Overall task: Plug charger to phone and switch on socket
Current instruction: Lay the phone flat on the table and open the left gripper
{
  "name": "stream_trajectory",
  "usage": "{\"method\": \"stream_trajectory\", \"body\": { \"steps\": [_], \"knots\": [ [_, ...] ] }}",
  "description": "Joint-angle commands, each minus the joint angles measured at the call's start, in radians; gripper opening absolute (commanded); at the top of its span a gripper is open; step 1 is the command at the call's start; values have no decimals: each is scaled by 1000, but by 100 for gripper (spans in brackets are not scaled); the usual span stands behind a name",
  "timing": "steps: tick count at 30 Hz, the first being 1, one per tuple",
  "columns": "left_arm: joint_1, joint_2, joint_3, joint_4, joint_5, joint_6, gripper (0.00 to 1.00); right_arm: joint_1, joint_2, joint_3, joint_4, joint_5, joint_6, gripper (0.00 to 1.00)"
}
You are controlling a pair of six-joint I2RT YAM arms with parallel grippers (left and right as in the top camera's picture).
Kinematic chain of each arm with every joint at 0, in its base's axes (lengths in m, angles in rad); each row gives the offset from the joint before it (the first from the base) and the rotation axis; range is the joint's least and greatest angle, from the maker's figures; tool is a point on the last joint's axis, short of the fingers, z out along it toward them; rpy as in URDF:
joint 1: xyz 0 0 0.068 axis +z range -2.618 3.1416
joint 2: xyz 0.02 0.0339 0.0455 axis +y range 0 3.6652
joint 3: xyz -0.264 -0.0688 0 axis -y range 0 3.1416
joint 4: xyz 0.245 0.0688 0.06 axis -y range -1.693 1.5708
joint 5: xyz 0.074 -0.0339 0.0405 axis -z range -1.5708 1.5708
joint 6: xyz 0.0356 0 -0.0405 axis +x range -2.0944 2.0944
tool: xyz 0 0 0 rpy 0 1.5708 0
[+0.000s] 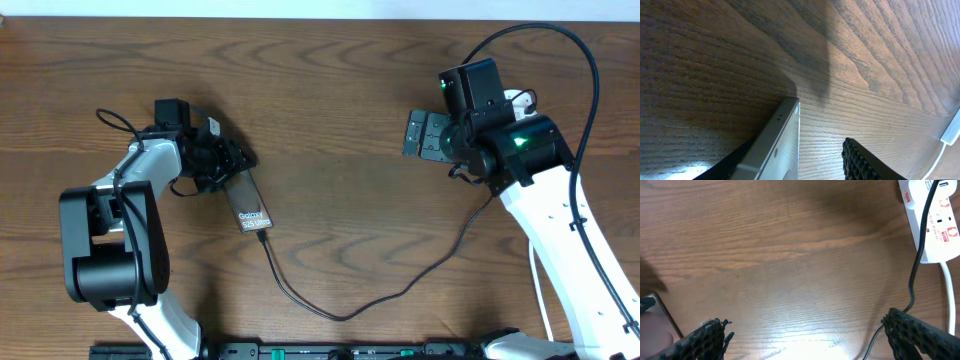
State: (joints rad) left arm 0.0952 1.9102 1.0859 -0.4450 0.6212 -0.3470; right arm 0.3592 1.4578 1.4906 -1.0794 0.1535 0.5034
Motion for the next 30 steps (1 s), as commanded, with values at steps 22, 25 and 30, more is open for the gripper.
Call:
{"method": "stream_trajectory", "body": {
  "steps": [22,25,30],
  "knots": [
    [4,60,-48,-99,-209,-5,55,2,3,-8,1,4,16,99],
    [4,60,-48,-104,-216,-5,55,2,3,-8,1,5,16,99],
    [4,60,-48,-105,-216,-5,55,2,3,-8,1,5,16,99]
  ]
}}
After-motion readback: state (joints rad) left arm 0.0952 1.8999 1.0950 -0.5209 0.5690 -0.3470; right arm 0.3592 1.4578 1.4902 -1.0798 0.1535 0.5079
